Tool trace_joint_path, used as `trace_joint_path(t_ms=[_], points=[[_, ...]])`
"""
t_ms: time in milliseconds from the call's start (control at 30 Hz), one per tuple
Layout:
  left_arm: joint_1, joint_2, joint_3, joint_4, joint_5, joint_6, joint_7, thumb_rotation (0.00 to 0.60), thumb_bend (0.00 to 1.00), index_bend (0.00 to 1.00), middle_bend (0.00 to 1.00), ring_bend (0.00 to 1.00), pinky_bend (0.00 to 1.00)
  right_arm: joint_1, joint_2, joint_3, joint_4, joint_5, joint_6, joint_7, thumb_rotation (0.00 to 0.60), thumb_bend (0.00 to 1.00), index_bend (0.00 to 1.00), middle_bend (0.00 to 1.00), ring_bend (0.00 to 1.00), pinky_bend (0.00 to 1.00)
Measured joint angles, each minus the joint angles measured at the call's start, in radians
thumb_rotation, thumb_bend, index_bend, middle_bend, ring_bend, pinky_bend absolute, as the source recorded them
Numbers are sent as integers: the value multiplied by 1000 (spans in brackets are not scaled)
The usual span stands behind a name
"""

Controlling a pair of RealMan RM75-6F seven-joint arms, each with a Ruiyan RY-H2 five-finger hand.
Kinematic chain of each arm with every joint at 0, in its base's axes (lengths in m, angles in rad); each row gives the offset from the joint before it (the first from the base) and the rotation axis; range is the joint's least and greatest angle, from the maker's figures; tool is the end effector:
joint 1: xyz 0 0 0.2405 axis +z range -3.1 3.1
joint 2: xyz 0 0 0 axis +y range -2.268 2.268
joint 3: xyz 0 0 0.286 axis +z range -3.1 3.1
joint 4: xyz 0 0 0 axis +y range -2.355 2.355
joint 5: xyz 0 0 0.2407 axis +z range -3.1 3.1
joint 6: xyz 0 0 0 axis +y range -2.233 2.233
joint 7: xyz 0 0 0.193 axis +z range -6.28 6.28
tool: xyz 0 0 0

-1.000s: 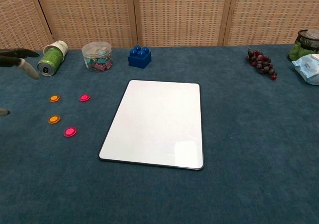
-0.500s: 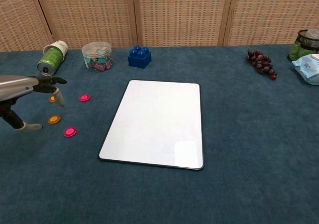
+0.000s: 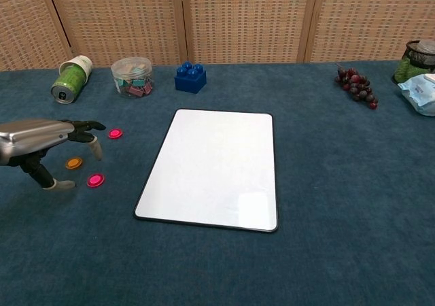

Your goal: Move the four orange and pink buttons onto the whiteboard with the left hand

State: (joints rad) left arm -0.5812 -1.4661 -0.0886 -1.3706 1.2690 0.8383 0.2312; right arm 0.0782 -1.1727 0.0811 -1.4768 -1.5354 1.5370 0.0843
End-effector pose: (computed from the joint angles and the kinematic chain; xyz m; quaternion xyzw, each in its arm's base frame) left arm -0.2712 0.3789 -0.0561 -0.7736 -0.3935 -0.2651 0.4200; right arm -0.3624 -0.2411 0.1518 0.5834 -0.3590 0.4198 0.5955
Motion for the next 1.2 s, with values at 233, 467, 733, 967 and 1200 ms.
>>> trace_joint_path(t_ms=[233,467,733,967,1200], points=[[-20,-30,2,21,-24,-11,24,600,326,342,0,0,0,1,0,1,4,7,-7,4,600,0,0,0,0,0],[-31,-53,6,37,-53,-11,55,600,326,387,0,0,0,3,0,4,8,13,-11,10,600,0,0,0,0,0],[-37,-65,10,48,-79,-16,64,600,331,499,0,0,0,4,0,5,10,17,-16,16,600,0,0,0,0,0],[-43,-69,9,55,-83,-16,48,600,335,603,0,0,0,4,1,6,9,21,-19,22,600,0,0,0,0,0],[-48,-42,1,14,-75,8,47,600,335,603,0,0,0,4,3,5,8,20,-21,24,600,0,0,0,0,0]])
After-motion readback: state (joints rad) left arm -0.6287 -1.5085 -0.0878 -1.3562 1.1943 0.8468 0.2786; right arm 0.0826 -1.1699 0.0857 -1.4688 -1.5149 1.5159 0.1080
